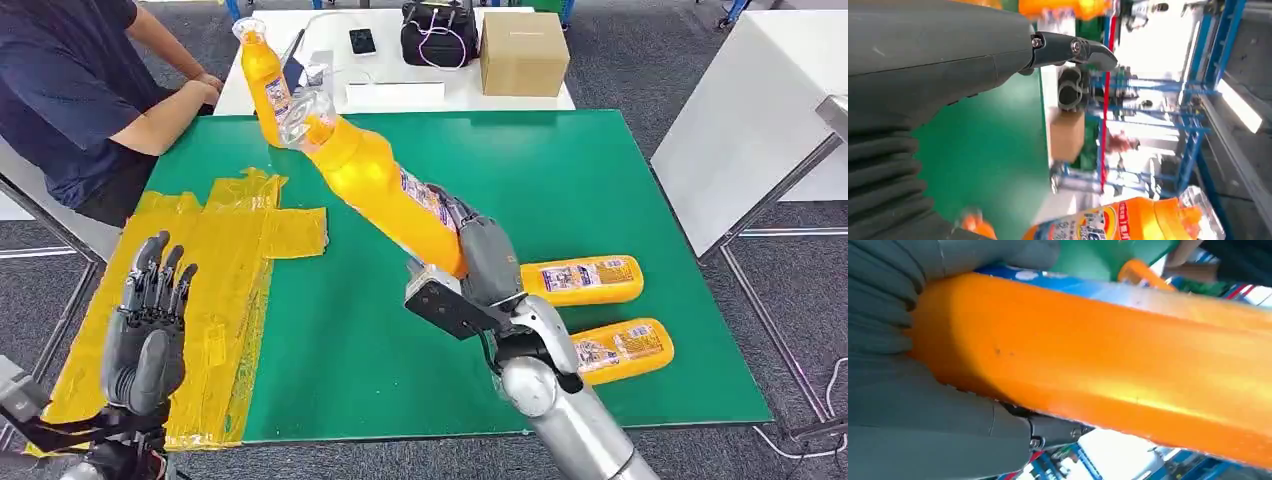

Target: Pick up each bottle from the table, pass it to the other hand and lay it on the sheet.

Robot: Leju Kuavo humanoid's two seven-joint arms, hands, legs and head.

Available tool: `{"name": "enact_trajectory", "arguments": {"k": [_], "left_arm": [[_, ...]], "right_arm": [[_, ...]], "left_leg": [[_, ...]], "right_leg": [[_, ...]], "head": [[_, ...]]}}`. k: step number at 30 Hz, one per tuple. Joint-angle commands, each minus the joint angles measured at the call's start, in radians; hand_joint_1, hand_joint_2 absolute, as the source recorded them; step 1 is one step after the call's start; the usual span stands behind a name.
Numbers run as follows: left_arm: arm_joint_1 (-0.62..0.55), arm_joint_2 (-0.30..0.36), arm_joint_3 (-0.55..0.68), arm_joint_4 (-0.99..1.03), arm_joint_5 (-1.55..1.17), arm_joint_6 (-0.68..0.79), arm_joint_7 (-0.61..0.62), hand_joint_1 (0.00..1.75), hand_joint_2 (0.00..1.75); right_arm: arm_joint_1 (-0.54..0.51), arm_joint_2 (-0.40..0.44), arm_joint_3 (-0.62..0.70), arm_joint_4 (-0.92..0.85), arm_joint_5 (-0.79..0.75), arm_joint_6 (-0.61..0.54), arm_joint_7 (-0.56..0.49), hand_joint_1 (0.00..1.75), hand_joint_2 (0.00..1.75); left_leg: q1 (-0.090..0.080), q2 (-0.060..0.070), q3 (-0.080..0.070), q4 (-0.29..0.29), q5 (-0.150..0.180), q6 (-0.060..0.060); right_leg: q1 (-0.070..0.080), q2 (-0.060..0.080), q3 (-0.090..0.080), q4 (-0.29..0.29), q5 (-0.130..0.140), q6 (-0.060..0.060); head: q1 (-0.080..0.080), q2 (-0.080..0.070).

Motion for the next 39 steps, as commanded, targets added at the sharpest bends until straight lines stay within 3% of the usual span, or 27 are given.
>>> {"name": "enact_trajectory", "arguments": {"k": [1,9,29,39], "left_arm": [[0.004,0.011,-0.071,0.028,0.099,-0.057,0.025,0.00,1.75],[-0.001,0.023,-0.089,0.028,0.142,-0.070,0.042,0.00,1.75],[-0.018,0.047,-0.128,0.058,0.310,-0.085,0.112,0.00,1.75],[-0.016,0.059,-0.139,0.071,0.397,-0.095,0.139,0.00,1.75]], "right_arm": [[0.021,-0.058,0.090,-0.020,-0.033,0.062,-0.018,1.75,1.75],[0.018,-0.065,0.121,-0.016,-0.031,0.069,-0.019,1.75,1.75],[-0.072,-0.135,0.428,0.002,0.008,0.176,-0.054,1.75,1.75],[-0.086,-0.137,0.461,0.021,-0.022,0.193,-0.059,1.75,1.75]], "left_leg": [[0.000,0.000,0.004,-0.001,-0.001,0.000],[0.000,0.000,0.003,-0.001,-0.001,0.000],[0.000,0.001,0.006,-0.001,-0.002,-0.001],[0.000,0.001,0.007,-0.001,-0.002,-0.001]], "right_leg": [[0.000,-0.001,0.004,-0.001,-0.001,0.000],[0.000,0.000,0.004,-0.001,-0.001,0.000],[0.000,0.001,0.006,-0.001,-0.001,0.000],[0.000,0.000,0.008,-0.002,-0.002,0.000]], "head": [[0.000,0.000],[0.000,0.000],[0.000,0.000],[0.000,0.000]]}}
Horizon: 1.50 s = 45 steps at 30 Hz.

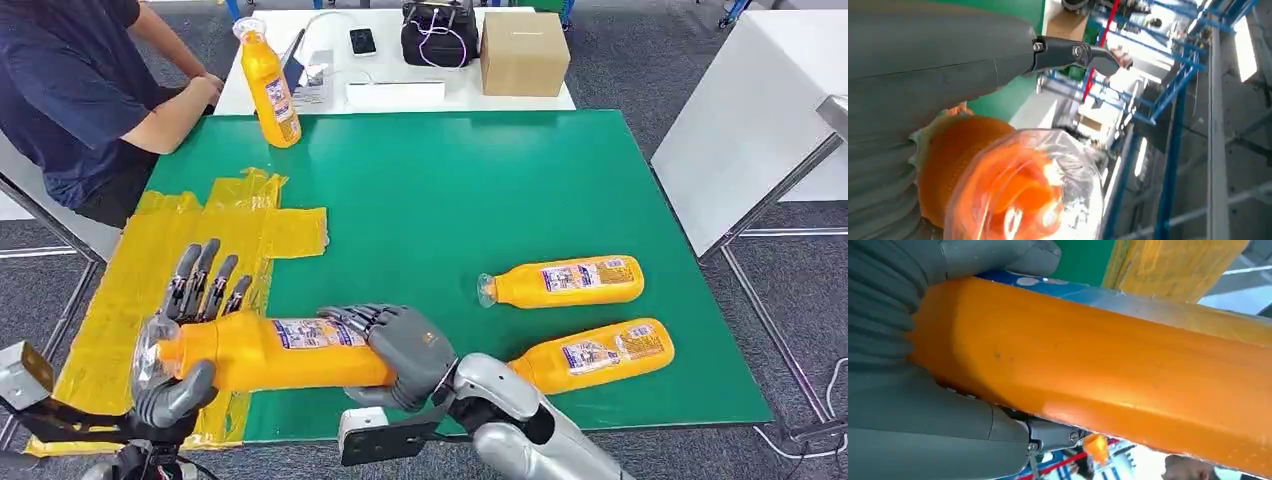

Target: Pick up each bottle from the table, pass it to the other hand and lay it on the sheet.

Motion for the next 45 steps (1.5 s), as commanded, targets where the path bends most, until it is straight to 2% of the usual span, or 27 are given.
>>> {"name": "enact_trajectory", "arguments": {"k": [1,3,4,26,34,35,37,38,45], "left_arm": [[-0.021,0.032,-0.027,0.064,0.026,0.005,0.013,0.00,1.75],[-0.020,0.033,-0.029,0.064,0.033,0.005,0.015,0.03,1.75],[-0.019,0.029,-0.026,0.064,0.048,0.006,0.013,1.75,1.75],[-0.011,0.024,-0.020,0.072,0.075,-0.007,0.002,1.75,1.75],[0.000,0.015,-0.014,0.062,0.073,-0.002,0.001,1.75,1.75],[0.002,0.014,-0.013,0.059,0.071,0.000,0.001,1.75,1.75],[0.010,0.008,-0.006,0.052,0.059,0.007,-0.002,1.75,1.75],[0.015,0.007,-0.002,0.048,0.056,0.009,-0.003,1.75,1.75],[0.073,-0.034,0.084,-0.006,-0.082,0.051,-0.051,1.75,1.75]], "right_arm": [[-0.059,-0.036,0.087,0.047,-0.012,0.010,-0.008,1.75,1.75],[-0.060,-0.036,0.088,0.046,-0.015,0.010,-0.008,1.75,1.75],[-0.061,-0.036,0.089,0.047,-0.018,0.010,-0.008,1.75,1.75],[-0.067,-0.043,0.099,0.075,-0.033,0.023,0.008,1.75,1.75],[-0.026,-0.061,0.034,0.059,-0.002,-0.039,0.045,1.75,1.75],[-0.017,-0.066,0.021,0.043,0.012,-0.054,0.046,0.05,1.75],[0.013,-0.073,-0.023,0.018,0.028,-0.072,0.055,0.00,1.75],[0.019,-0.079,-0.036,0.007,0.038,-0.083,0.062,0.00,0.00],[0.191,-0.143,-0.285,-0.185,0.142,-0.161,0.100,0.00,0.00]], "left_leg": [[0.000,0.001,0.006,-0.001,-0.002,-0.001],[0.000,0.001,0.003,-0.001,0.000,0.000],[0.000,0.001,0.005,-0.001,-0.001,-0.001],[0.000,0.001,0.005,-0.001,-0.001,-0.001],[0.000,-0.001,0.004,-0.001,-0.001,0.000],[0.000,-0.001,0.005,-0.001,-0.001,0.000],[0.000,-0.001,0.005,-0.001,-0.002,0.000],[0.000,-0.001,0.004,-0.001,-0.001,0.000],[0.000,-0.002,0.006,0.000,-0.003,0.000]], "right_leg": [[0.000,0.000,0.006,-0.002,-0.002,0.000],[0.000,0.000,0.003,-0.001,0.000,0.000],[0.000,0.000,0.005,-0.001,-0.001,0.000],[0.000,0.000,0.006,-0.002,-0.001,0.000],[0.000,-0.001,0.004,-0.002,-0.001,0.000],[0.000,-0.001,0.005,-0.002,-0.002,0.000],[0.000,-0.001,0.006,-0.002,-0.002,0.000],[0.000,-0.002,0.005,-0.001,-0.002,0.000],[0.000,-0.003,0.008,-0.001,-0.004,0.000]], "head": [[0.000,0.000],[0.000,0.000],[0.000,0.000],[0.000,0.000],[0.000,0.000],[0.000,0.000],[0.000,0.000],[0.000,0.000],[0.000,0.000]]}}
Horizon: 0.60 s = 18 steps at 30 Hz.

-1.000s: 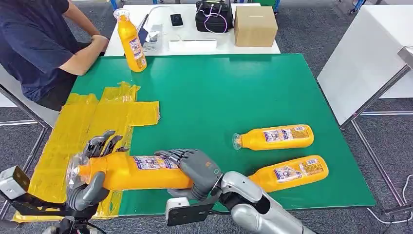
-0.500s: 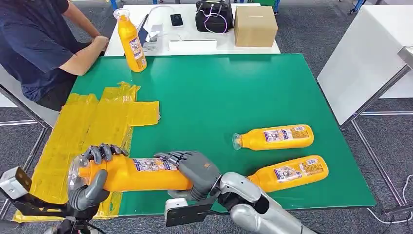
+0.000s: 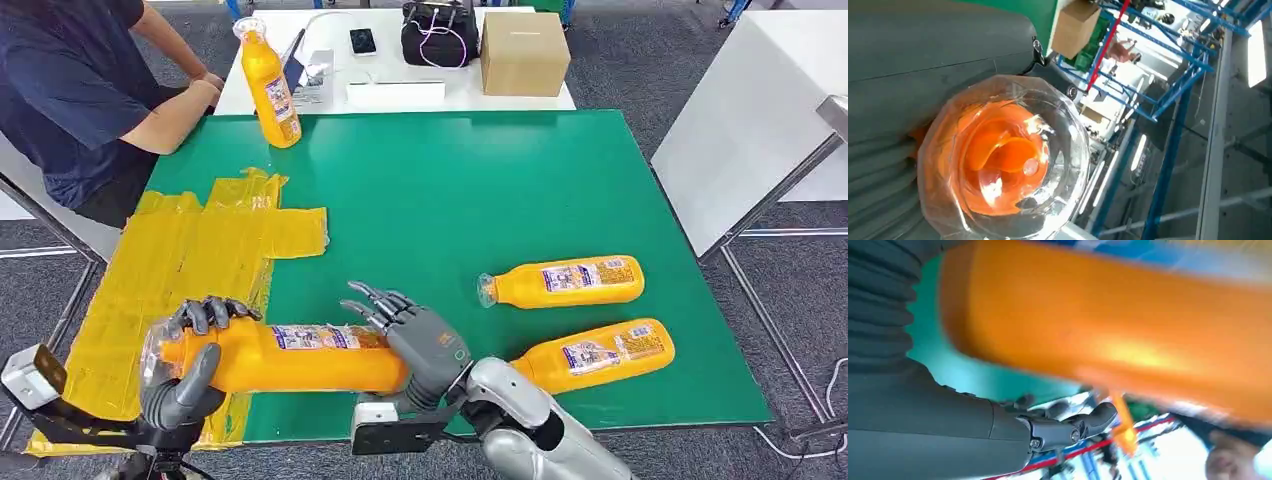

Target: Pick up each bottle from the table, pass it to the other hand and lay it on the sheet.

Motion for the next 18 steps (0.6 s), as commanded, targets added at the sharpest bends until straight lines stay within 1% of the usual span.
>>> {"name": "enact_trajectory", "arguments": {"k": [1,2,3,6,8,9,10,11,12,13,14,15,16,17,18], "left_arm": [[0.055,-0.069,0.131,-0.037,-0.192,0.069,-0.070,1.75,1.75],[0.061,-0.071,0.140,-0.043,-0.193,0.057,-0.070,1.75,1.75],[0.062,-0.082,0.156,-0.048,-0.222,0.076,-0.083,1.75,1.75],[0.065,-0.084,0.160,-0.053,-0.223,0.070,-0.083,1.75,1.75],[0.063,-0.087,0.160,-0.052,-0.226,0.070,-0.082,1.75,1.75],[0.062,-0.118,0.189,-0.070,-0.403,0.140,-0.170,1.75,1.75],[0.054,-0.140,0.205,-0.088,-0.583,0.217,-0.248,1.75,1.75],[0.043,-0.150,0.212,-0.100,-0.778,0.307,-0.290,1.75,1.75],[0.035,-0.155,0.211,-0.105,-0.925,0.387,-0.323,1.75,1.75],[0.031,-0.152,0.215,-0.102,-1.115,0.459,-0.309,1.75,1.75],[0.030,-0.145,0.212,-0.098,-1.379,0.557,-0.277,1.75,1.75],[0.037,-0.134,0.203,-0.095,-1.467,0.571,-0.251,1.75,1.75],[0.042,-0.119,0.198,-0.088,-1.545,0.570,-0.230,1.75,1.75],[0.043,-0.121,0.191,-0.086,-1.550,0.572,-0.228,1.75,1.75],[0.047,-0.113,0.175,-0.070,-1.675,0.609,-0.206,1.75,1.75]], "right_arm": [[0.189,-0.101,-0.307,-0.219,0.088,-0.070,0.030,0.00,0.00],[0.210,-0.113,-0.333,-0.246,0.091,-0.065,0.019,0.00,0.00],[0.222,-0.110,-0.349,-0.254,0.092,-0.066,0.018,0.00,0.00],[0.237,-0.117,-0.366,-0.270,0.092,-0.064,0.015,0.00,0.00],[0.239,-0.109,-0.366,-0.269,0.094,-0.061,0.014,0.00,0.00],[0.261,-0.101,-0.390,-0.284,0.107,-0.074,0.021,0.00,0.00],[0.289,-0.097,-0.417,-0.312,0.123,-0.082,0.026,0.00,0.00],[0.326,-0.102,-0.452,-0.354,0.134,-0.085,0.026,0.00,0.00],[0.354,-0.103,-0.480,-0.388,0.143,-0.087,0.023,0.00,0.00],[0.379,-0.100,-0.509,-0.419,0.153,-0.082,0.017,0.00,0.00],[0.409,-0.094,-0.542,-0.457,0.164,-0.075,0.018,0.00,0.00],[0.433,-0.085,-0.568,-0.485,0.170,-0.066,0.026,0.00,0.00],[0.445,-0.082,-0.581,-0.498,0.174,-0.065,0.030,0.00,0.00],[0.454,-0.085,-0.588,-0.508,0.175,-0.065,0.031,0.00,0.00],[0.471,-0.081,-0.610,-0.525,0.184,-0.064,0.037,0.00,0.00]], "left_leg": [[0.000,-0.003,0.002,0.000,-0.001,0.000],[0.000,-0.003,0.003,0.000,-0.002,0.000],[0.000,-0.003,0.001,0.000,-0.001,0.000],[0.000,-0.001,0.003,0.000,-0.003,0.000],[0.000,-0.001,0.001,0.000,-0.001,0.000],[0.000,0.000,0.003,0.000,-0.002,0.000],[0.000,-0.001,0.001,0.000,-0.002,0.000],[0.000,-0.001,0.003,0.001,-0.003,0.000],[0.000,-0.002,0.001,0.001,-0.002,0.000],[0.000,-0.004,0.003,0.001,-0.003,0.000],[0.000,-0.005,0.000,0.001,-0.001,0.000],[0.000,-0.004,0.002,0.001,-0.002,0.000],[-0.001,-0.004,0.001,0.000,-0.001,0.000],[0.000,-0.004,0.003,0.000,-0.002,0.000],[0.000,-0.003,0.002,0.000,-0.002,0.000]], "right_leg": [[0.000,-0.003,0.004,-0.001,-0.002,0.000],[0.000,-0.003,0.005,-0.001,-0.003,0.000],[0.000,-0.003,0.003,0.000,-0.002,0.000],[0.000,-0.002,0.005,0.000,-0.003,0.000],[0.000,-0.001,0.002,-0.001,-0.001,0.000],[0.000,-0.001,0.004,-0.001,-0.002,0.000],[0.000,-0.001,0.002,-0.001,-0.001,0.000],[0.001,-0.002,0.005,-0.001,-0.002,0.000],[0.000,-0.003,0.003,0.000,-0.002,0.000],[0.001,-0.005,0.005,0.000,-0.003,0.000],[0.000,-0.005,0.002,0.000,-0.003,0.000],[0.000,-0.005,0.004,0.000,-0.003,0.000],[-0.001,-0.004,0.002,0.000,-0.002,0.000],[0.000,-0.005,0.005,0.000,-0.003,0.000],[0.000,-0.003,0.003,-0.001,-0.002,0.000]], "head": [[0.000,0.000],[0.000,0.000],[0.000,0.000],[0.000,0.000],[0.000,0.000],[0.000,0.000],[0.000,0.000],[0.000,0.000],[0.000,0.000],[0.000,0.000],[0.000,0.000],[0.000,0.000],[0.000,0.000],[0.000,0.000],[0.000,0.000]]}}
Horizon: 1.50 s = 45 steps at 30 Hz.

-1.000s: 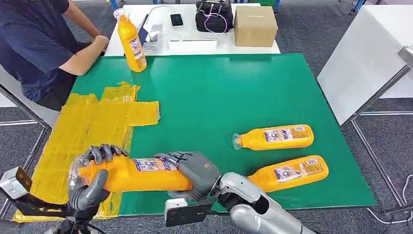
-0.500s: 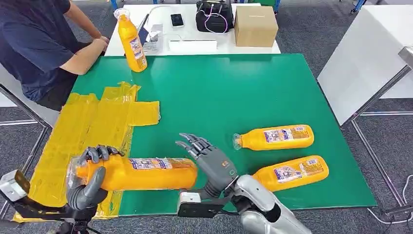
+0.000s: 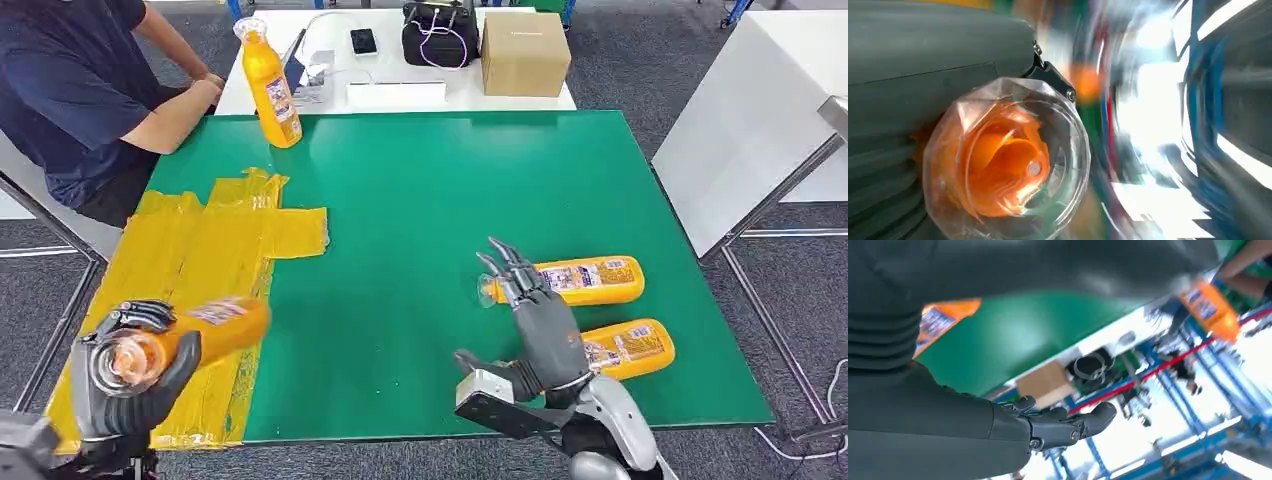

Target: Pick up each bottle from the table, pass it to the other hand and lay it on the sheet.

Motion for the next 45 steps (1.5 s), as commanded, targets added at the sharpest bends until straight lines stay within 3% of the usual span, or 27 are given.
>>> {"name": "enact_trajectory", "arguments": {"k": [1,4,8,11,15,19,34,39,40,43,44,45], "left_arm": [[-0.014,0.003,-0.011,0.043,-0.688,0.185,0.112,1.75,1.75],[-0.032,0.076,-0.109,0.116,-0.868,0.176,0.237,1.75,1.75],[-0.042,0.088,-0.123,0.150,-0.869,0.192,0.248,1.75,1.75],[-0.053,0.163,-0.202,0.242,-1.049,0.159,0.344,1.75,1.75],[-0.080,0.192,-0.282,0.341,-1.119,0.149,0.411,1.75,1.75],[-0.135,0.225,-0.362,0.370,-1.153,0.050,0.488,1.75,1.75],[-0.137,0.280,-0.446,0.390,-1.067,0.028,0.487,1.75,1.75],[-0.156,0.291,-0.477,0.346,-0.986,-0.069,0.473,1.75,1.75],[-0.155,0.285,-0.472,0.350,-0.978,-0.052,0.479,0.00,1.75],[-0.162,0.280,-0.470,0.365,-0.935,-0.078,0.485,0.00,1.75],[-0.167,0.268,-0.462,0.351,-0.907,-0.095,0.493,0.00,0.00],[-0.169,0.268,-0.458,0.353,-0.898,-0.112,0.503,0.00,0.00]], "right_arm": [[0.155,0.010,-0.210,-0.194,0.032,0.017,0.017,0.00,0.00],[0.154,0.013,-0.252,-0.198,0.032,0.037,0.013,0.00,0.00],[0.148,0.017,-0.256,-0.193,0.031,0.042,0.011,0.00,0.00],[0.105,0.026,-0.253,-0.147,0.030,0.058,0.040,0.00,0.00],[0.092,0.024,-0.276,-0.119,0.018,0.060,0.044,0.00,0.00],[0.038,0.028,-0.249,-0.127,0.010,0.090,0.077,0.00,0.00],[0.040,0.026,-0.266,-0.070,0.008,0.081,0.051,0.00,0.00],[0.013,0.026,-0.252,-0.061,0.014,0.100,0.074,0.00,0.00],[0.021,0.023,-0.258,-0.054,0.014,0.095,0.069,0.00,0.00],[0.041,0.023,-0.274,-0.038,0.016,0.078,0.050,0.00,0.00],[0.031,0.028,-0.274,-0.039,0.017,0.087,0.064,0.00,0.00],[0.039,0.025,-0.279,-0.037,0.020,0.093,0.073,0.00,0.00]], "left_leg": [[0.000,-0.001,0.004,0.000,-0.002,0.000],[0.000,-0.002,0.005,0.000,-0.002,0.000],[-0.001,-0.001,0.003,-0.001,-0.001,0.000],[-0.001,0.001,0.005,-0.002,-0.002,0.000],[-0.001,0.000,0.005,-0.003,0.000,0.000],[-0.001,0.001,0.005,-0.002,-0.001,0.000],[0.000,0.001,0.006,-0.002,-0.002,0.000],[0.000,0.003,0.006,0.000,-0.002,0.000],[0.000,0.003,0.008,0.000,-0.003,0.000],[0.000,0.001,0.006,-0.001,-0.002,0.000],[0.000,0.001,0.006,-0.002,-0.002,0.000],[0.000,0.000,0.005,-0.001,-0.001,0.000]], "right_leg": [[0.000,-0.002,0.005,0.000,-0.003,0.000],[0.000,-0.003,0.006,-0.001,-0.003,0.000],[-0.001,-0.002,0.003,-0.002,-0.001,0.000],[0.000,0.000,0.004,-0.002,-0.001,-0.001],[-0.001,-0.001,0.004,-0.002,0.000,0.000],[-0.001,-0.001,0.004,-0.002,-0.001,0.000],[0.000,0.000,0.006,-0.002,-0.001,0.000],[0.000,0.001,0.006,-0.001,-0.001,0.000],[0.001,0.001,0.008,-0.002,-0.002,0.000],[0.000,0.000,0.007,-0.002,-0.001,0.000],[0.000,-0.001,0.007,-0.003,-0.001,0.000],[0.001,-0.001,0.006,-0.002,-0.001,0.000]], "head": [[0.000,0.000],[0.000,0.000],[0.000,0.000],[0.000,0.000],[0.000,0.000],[0.000,0.000],[0.000,0.000],[0.000,0.000],[0.000,0.000],[0.000,0.000],[0.000,0.000],[0.000,0.000]]}}
